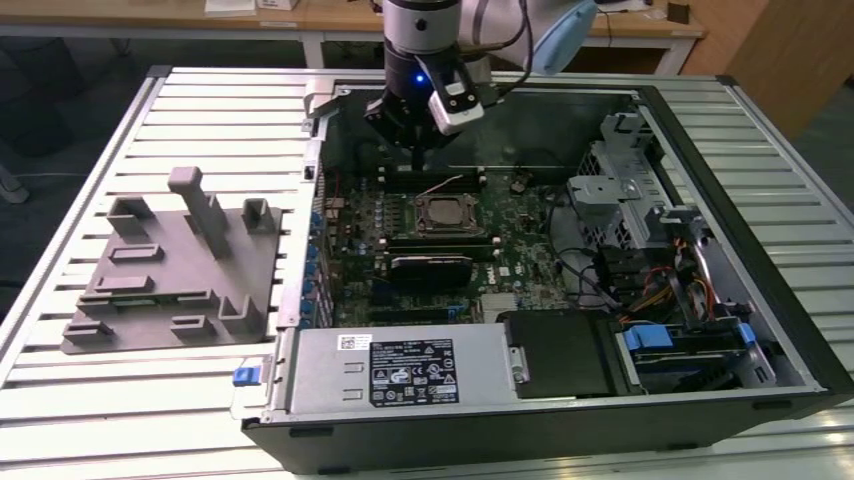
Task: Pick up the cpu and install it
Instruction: 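Install the first cpu locking lever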
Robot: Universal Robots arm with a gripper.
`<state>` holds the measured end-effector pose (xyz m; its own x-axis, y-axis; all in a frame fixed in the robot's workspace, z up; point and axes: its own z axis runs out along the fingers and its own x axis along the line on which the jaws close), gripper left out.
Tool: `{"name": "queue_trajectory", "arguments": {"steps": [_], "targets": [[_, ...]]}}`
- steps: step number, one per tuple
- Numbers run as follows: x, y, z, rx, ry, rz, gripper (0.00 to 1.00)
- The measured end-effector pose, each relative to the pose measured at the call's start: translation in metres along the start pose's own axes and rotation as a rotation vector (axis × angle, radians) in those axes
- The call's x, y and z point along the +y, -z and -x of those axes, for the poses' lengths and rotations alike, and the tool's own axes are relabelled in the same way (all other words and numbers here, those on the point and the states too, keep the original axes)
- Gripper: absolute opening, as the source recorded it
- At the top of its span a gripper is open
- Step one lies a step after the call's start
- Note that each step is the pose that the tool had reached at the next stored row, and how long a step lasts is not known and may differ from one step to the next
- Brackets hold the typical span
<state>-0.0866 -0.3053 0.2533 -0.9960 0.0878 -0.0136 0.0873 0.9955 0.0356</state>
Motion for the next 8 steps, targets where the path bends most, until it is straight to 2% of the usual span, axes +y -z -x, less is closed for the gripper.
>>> {"name": "queue_trajectory", "arguments": {"steps": [1,2,5,8], "targets": [[-0.0004,-0.0002,0.0000,0.0005,0.000,0.0094,0.11],[-0.0008,-0.0006,0.0000,0.0003,0.001,0.0138,0.11],[-0.0012,-0.0023,0.0008,-0.0005,0.010,0.0150,0.11],[-0.0012,-0.0040,0.0015,0.0004,0.045,0.0149,0.11]]}}
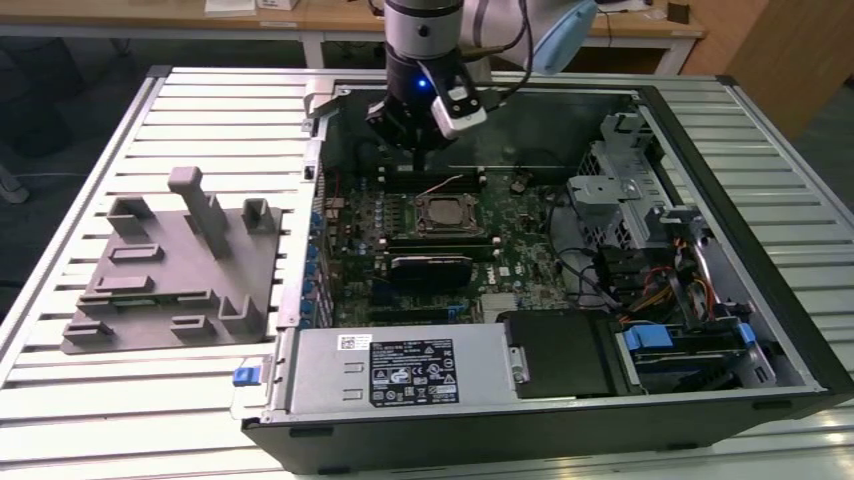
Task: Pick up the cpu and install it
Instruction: 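Install the first cpu locking lever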
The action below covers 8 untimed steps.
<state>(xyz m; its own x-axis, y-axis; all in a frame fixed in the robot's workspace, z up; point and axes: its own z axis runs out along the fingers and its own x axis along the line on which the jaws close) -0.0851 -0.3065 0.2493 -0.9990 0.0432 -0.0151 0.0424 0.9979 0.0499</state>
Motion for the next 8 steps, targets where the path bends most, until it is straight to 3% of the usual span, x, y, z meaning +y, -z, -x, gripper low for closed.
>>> {"name": "queue_trajectory", "arguments": {"steps": [2,8], "targets": [[0.0000,-0.0012,0.0012,0.0010,0.021,0.0001,0.11],[0.0001,-0.0059,0.0089,0.0009,0.023,0.0001,0.11]]}}
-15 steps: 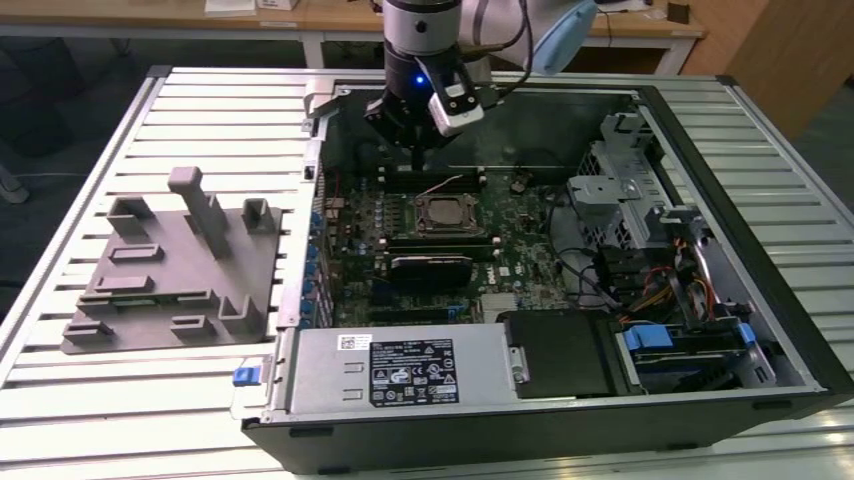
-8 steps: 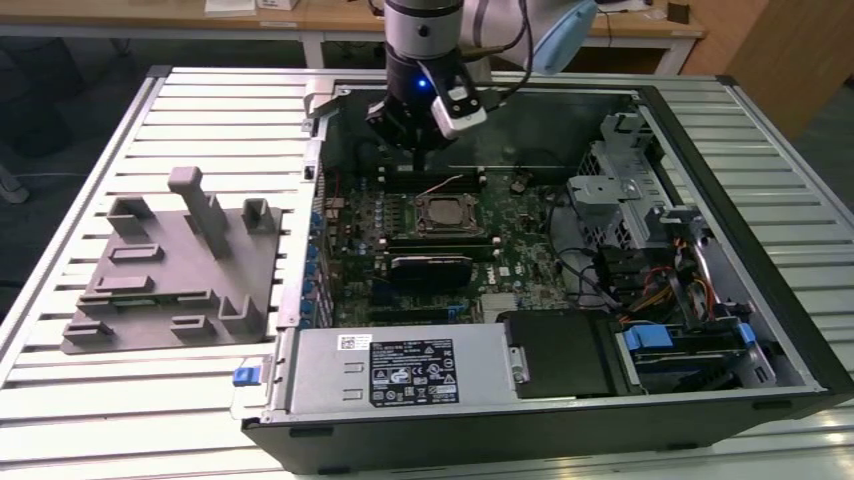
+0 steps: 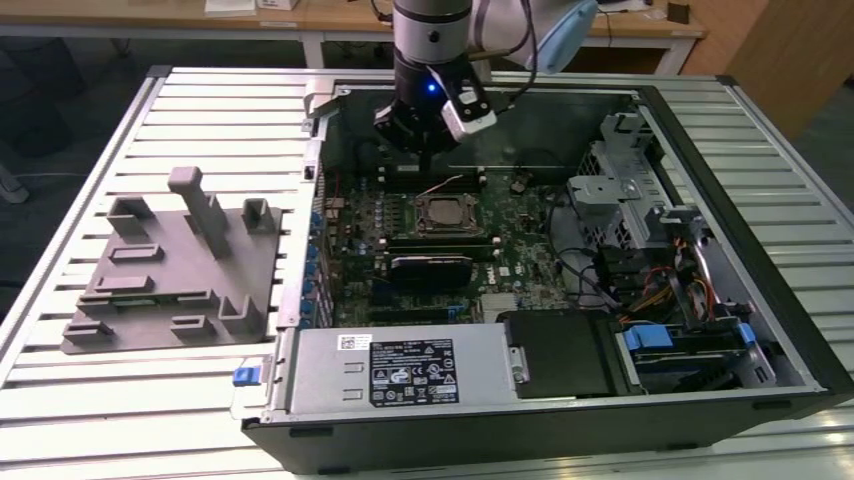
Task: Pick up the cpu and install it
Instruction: 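Install the first cpu locking lever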
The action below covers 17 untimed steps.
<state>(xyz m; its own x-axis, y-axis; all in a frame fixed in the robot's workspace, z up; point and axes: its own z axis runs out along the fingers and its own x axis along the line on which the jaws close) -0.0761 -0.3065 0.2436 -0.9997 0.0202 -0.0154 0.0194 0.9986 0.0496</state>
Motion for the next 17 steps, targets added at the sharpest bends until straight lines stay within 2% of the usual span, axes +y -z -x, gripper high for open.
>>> {"name": "queue_trajectory", "arguments": {"steps": [10,17], "targets": [[-0.0002,-0.0117,0.0108,-0.0003,0.000,-0.0043,0.11],[0.0017,-0.0154,0.0207,-0.0003,0.002,-0.0045,0.11]]}}
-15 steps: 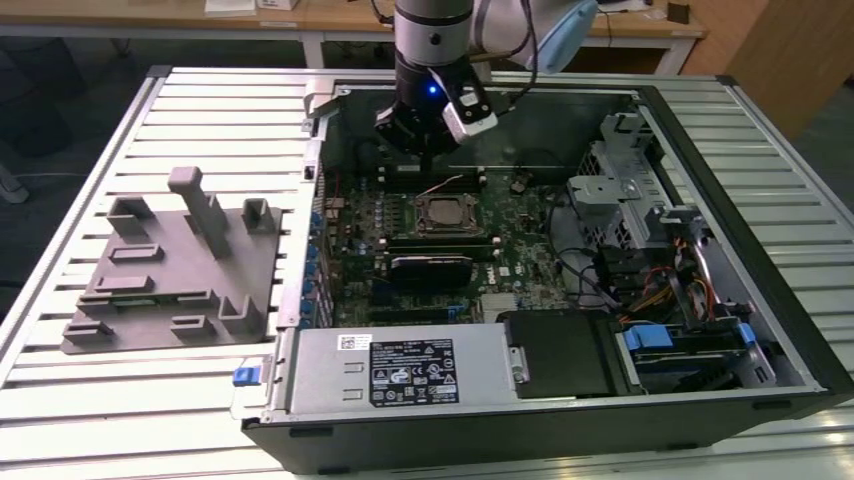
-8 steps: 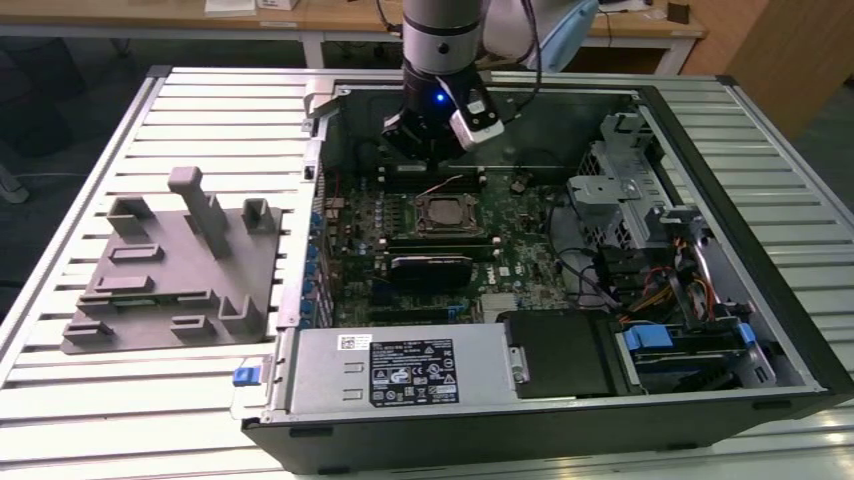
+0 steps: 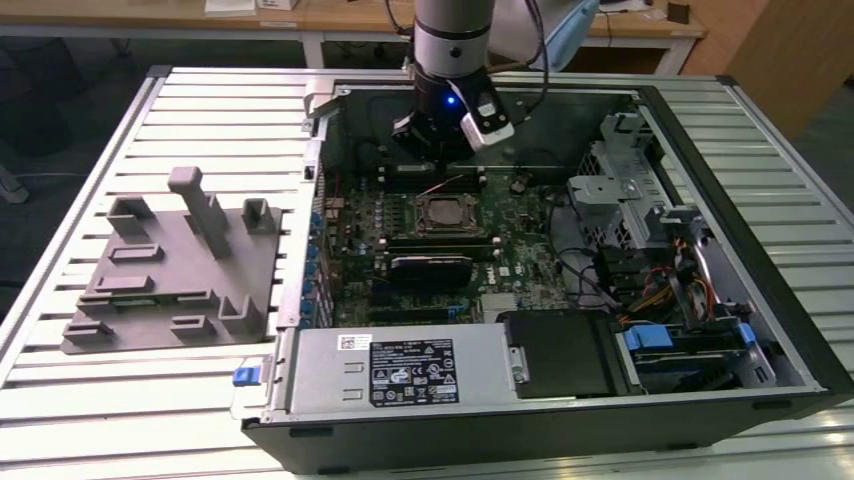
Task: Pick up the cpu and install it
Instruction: 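Install the first cpu locking lever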
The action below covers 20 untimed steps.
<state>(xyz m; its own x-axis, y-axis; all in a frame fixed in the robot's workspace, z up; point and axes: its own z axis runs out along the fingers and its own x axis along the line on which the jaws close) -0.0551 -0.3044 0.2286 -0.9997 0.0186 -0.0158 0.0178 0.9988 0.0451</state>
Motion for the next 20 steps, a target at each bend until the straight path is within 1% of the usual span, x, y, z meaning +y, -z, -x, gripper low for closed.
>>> {"name": "queue_trajectory", "arguments": {"steps": [11,20], "targets": [[0.0052,-0.0035,0.0093,0.0002,0.005,-0.0001,0.11],[0.0057,-0.0123,0.0154,0.0003,0.008,-0.0012,0.11]]}}
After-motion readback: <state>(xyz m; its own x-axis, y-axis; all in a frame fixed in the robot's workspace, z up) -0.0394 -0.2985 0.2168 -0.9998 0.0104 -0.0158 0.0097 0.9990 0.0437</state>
